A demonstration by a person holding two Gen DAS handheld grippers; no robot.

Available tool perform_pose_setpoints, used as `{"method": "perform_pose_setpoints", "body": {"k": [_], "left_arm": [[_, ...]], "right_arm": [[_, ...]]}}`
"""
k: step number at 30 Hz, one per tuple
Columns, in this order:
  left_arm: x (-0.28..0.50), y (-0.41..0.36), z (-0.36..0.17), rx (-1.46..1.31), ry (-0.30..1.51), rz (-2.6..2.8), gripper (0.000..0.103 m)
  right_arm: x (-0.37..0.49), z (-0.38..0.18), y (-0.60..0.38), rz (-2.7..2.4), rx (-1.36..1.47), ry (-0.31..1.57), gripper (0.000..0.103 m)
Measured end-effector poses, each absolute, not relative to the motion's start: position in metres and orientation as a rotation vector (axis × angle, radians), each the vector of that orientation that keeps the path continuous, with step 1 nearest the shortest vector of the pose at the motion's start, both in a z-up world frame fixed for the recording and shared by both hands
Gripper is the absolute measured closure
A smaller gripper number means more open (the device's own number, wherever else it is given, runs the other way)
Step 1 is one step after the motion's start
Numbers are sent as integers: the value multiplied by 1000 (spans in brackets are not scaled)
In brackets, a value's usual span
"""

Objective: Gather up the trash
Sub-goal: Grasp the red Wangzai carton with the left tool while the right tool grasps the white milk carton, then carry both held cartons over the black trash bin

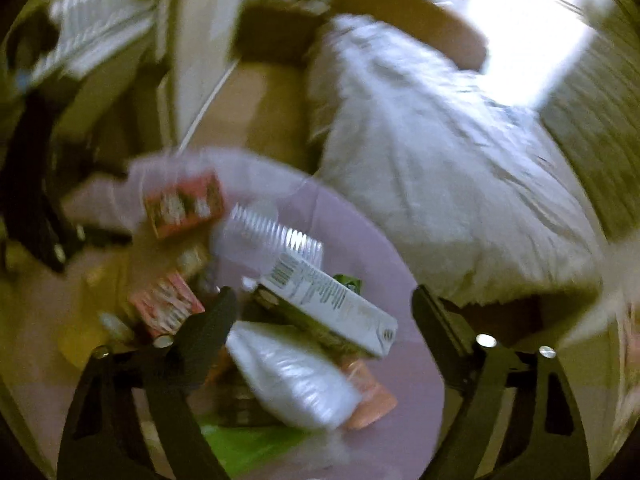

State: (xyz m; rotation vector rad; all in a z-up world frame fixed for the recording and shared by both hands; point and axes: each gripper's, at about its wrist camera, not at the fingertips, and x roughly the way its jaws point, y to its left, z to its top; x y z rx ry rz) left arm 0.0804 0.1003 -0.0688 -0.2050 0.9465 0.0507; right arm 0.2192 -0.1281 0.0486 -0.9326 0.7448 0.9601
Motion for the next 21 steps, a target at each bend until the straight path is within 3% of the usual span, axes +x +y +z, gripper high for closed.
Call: {"method": "perform_pose_setpoints", "body": {"k": [6, 9, 14, 21], "left_arm": [[107, 95, -75, -119, 965, 31, 10], [118, 93, -81, -128, 976, -5, 24], [130, 98, -89, -145, 979, -14, 45], [125, 108, -86, -229, 954, -47, 48]], "right_arm": [[254, 11, -112, 1144, -1058, 931, 25], [259, -5, -107, 1149, -1104, 963, 26], [261, -11, -112, 1173, -1088, 970, 39], [241, 3, -130, 1145, -1074, 860, 55]]}}
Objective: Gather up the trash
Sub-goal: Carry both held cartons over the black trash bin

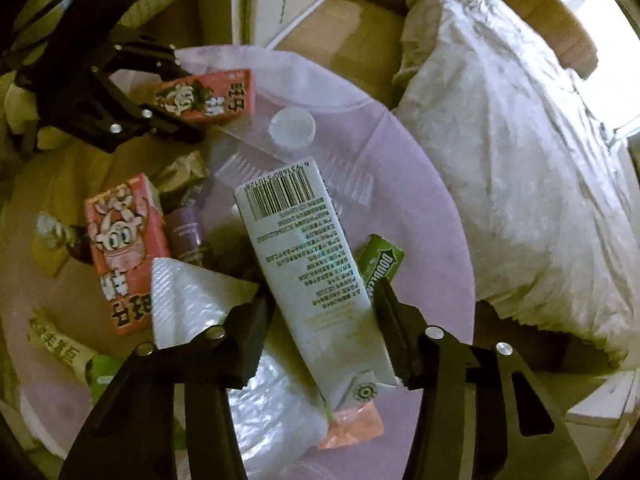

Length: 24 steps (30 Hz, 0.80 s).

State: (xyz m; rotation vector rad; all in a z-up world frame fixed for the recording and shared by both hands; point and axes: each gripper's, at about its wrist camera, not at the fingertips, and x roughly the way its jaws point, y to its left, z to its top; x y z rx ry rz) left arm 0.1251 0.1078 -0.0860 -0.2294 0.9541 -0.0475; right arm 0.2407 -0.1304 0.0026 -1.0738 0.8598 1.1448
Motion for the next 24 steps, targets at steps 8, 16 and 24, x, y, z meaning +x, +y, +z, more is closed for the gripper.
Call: {"method": "perform_pose_setpoints", "body": {"k": [8, 16, 24], "left_arm": [[93, 83, -32, -260, 825, -109, 48], [112, -26, 26, -231, 750, -370, 48], [219, -207, -8, -195, 881, -631, 48]], "right_arm": [[222, 70, -193, 1116, -740, 748, 57], [244, 114, -339, 872, -134, 845, 57], [274, 72, -542, 407, 273, 906, 58]]}}
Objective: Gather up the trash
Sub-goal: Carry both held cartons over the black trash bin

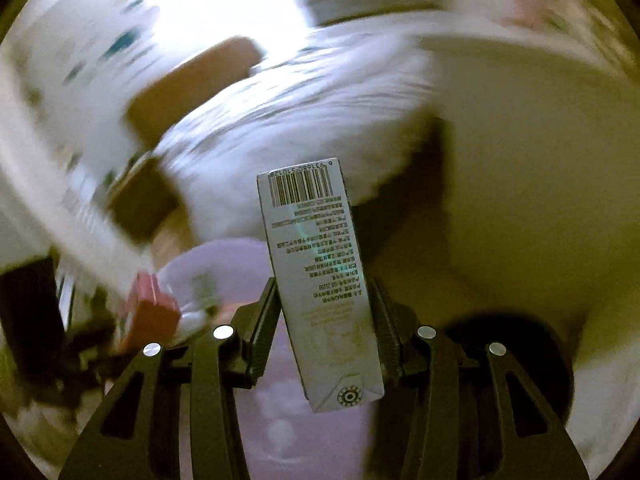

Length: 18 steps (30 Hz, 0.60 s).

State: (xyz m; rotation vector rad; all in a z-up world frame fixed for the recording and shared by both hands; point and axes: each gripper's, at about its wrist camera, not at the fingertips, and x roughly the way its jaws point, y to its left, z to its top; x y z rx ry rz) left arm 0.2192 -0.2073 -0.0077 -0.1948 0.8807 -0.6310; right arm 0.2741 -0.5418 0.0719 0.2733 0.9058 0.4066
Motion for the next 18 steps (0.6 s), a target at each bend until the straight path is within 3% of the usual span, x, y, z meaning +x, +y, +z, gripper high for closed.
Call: {"method": "perform_pose_setpoints", "body": {"k": [9, 18], "left_arm": [[271, -349, -69, -116, 1064, -748, 48], [271, -377, -105, -40, 1167, -742, 48]], "right_arm": [[262, -26, -647, 180, 366, 1040, 58], [264, -96, -657, 122, 389, 1138, 58]]}}
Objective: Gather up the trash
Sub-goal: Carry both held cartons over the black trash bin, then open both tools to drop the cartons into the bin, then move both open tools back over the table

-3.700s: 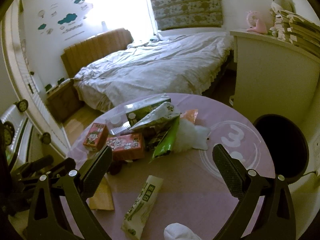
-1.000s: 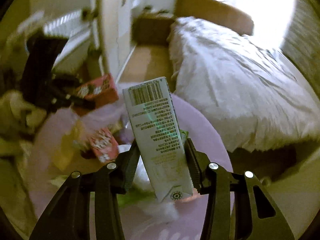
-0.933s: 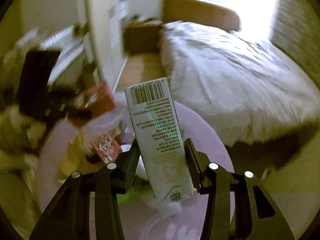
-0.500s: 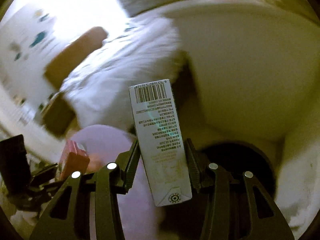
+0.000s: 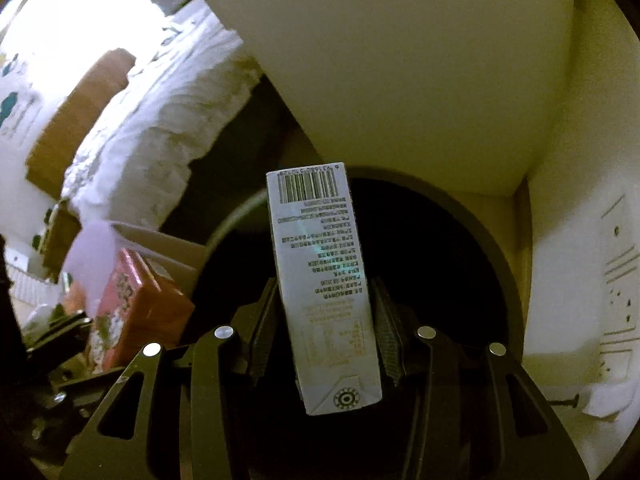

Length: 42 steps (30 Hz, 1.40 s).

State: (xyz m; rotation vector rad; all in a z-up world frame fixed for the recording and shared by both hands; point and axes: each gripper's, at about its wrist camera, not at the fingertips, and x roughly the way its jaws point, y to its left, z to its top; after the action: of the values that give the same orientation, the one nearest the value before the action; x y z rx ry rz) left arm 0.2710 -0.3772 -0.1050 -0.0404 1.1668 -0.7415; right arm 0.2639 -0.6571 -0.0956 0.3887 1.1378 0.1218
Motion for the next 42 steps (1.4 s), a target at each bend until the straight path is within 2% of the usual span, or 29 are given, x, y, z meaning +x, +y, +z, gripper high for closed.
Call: {"method": "perform_pose_setpoints", "body": {"k": [7, 12, 13, 16, 21, 23, 24, 28, 32, 42], "left_arm": [[279, -393, -122, 23, 1235, -706, 47], [281, -400, -124, 84, 1231, -694, 46], [279, -400, -122, 89, 1228, -694, 44], [272, -398, -112, 90, 1202, -687, 20], [260, -381, -88, 61, 1147, -671, 19], [252, -369, -77, 34, 1110, -670, 19], [244, -359, -65, 9, 1079, -668, 19], [210, -313, -24, -88, 955, -636, 10], [175, -249, 7, -158, 861, -537, 10], [67, -69, 20, -218, 731, -73, 10]], "right_arm": [[265, -135, -661, 90, 440, 1196, 58], [264, -139, -665, 82, 464, 1208, 58], [265, -137, -662, 81, 464, 1206, 58], [263, -132, -661, 81, 460, 1204, 58], [258, -106, -645, 105, 438, 1161, 58], [254, -88, -635, 136, 427, 1124, 50], [252, -78, -628, 158, 418, 1104, 46], [242, -34, -583, 275, 308, 1027, 45], [228, 2, -518, 432, 183, 965, 41], [177, 65, -341, 833, -312, 773, 41]]}}
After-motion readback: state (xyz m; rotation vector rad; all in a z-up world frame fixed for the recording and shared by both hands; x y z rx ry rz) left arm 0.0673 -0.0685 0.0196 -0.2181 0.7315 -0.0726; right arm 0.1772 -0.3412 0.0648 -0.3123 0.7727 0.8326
